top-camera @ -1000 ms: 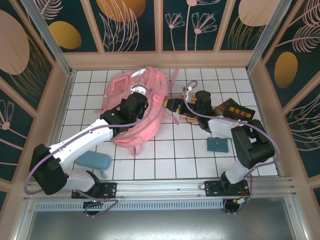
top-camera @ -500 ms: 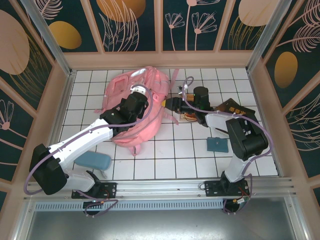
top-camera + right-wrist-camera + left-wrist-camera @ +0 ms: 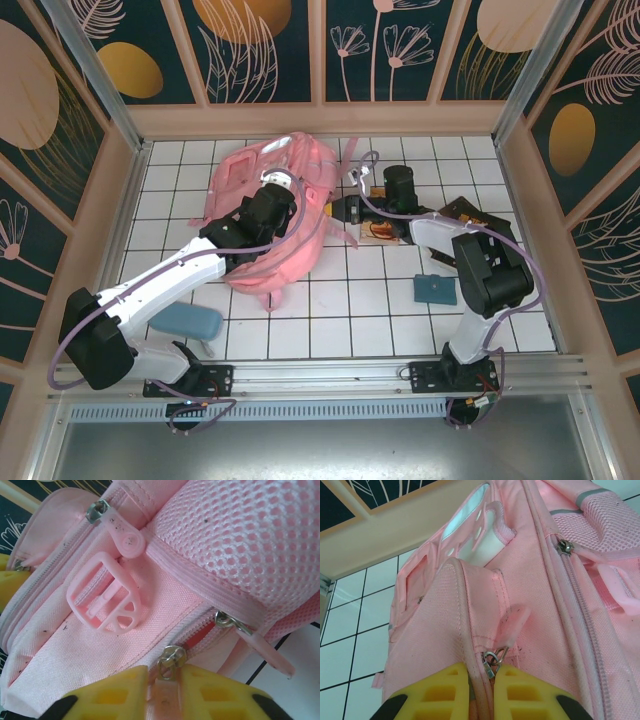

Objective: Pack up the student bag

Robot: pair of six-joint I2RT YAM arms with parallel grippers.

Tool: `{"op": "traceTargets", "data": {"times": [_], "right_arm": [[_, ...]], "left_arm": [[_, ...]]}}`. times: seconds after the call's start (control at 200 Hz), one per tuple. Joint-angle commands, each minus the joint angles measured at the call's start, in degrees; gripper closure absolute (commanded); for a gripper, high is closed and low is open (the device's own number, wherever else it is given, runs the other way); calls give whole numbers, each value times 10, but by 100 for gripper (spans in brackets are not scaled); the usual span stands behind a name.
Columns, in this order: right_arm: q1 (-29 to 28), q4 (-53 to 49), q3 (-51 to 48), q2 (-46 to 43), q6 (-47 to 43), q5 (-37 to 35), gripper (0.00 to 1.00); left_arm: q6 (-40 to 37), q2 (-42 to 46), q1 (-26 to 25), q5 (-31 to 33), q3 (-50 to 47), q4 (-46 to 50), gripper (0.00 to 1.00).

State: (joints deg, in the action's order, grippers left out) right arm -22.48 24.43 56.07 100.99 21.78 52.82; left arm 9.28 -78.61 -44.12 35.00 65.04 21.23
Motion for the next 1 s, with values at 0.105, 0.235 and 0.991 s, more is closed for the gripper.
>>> {"op": "traceTargets", "data": {"times": [0.105,0.235,0.991], "right_arm": [[2,-26,8,-6,-34,13,88],[-1,-56,-15,-38,-35,13,89],[-92,93,-166,-104,165,-59,86]], "left_arm": [[12,5,5,39,41,-60,100],[43,-22,7,49,60,-52,100],[101,-126,14,4,91,-69,100]]}}
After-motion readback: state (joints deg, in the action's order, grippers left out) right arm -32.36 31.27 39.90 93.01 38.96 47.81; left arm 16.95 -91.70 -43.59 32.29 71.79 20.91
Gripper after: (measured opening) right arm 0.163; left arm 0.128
